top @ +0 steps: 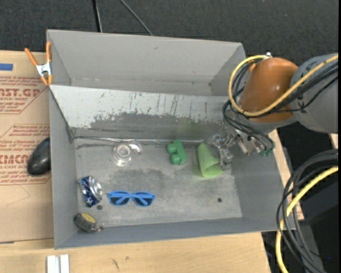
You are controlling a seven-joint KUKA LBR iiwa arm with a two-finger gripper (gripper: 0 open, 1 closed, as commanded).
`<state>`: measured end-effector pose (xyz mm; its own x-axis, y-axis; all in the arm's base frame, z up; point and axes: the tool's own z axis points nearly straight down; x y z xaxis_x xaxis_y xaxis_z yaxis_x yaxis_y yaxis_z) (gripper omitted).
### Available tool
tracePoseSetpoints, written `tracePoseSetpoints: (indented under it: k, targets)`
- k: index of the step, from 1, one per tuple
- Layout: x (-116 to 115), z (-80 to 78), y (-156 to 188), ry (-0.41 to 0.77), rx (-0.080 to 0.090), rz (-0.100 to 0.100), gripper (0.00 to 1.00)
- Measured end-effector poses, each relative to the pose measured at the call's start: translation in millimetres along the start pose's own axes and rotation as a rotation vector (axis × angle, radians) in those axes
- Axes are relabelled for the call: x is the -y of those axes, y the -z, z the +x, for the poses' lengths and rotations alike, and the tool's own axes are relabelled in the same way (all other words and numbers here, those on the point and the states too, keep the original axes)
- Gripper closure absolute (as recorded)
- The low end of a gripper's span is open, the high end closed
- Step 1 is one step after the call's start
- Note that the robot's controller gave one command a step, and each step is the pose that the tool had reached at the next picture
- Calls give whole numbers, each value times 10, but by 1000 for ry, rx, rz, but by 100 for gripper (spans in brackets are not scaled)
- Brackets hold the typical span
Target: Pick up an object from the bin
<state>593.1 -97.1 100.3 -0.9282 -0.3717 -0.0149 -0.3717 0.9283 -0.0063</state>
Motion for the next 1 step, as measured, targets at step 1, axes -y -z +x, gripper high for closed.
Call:
tracePoseSetpoints:
  k: [1]
  targets:
    - [-15, 3, 1555, -64, -4, 0, 100]
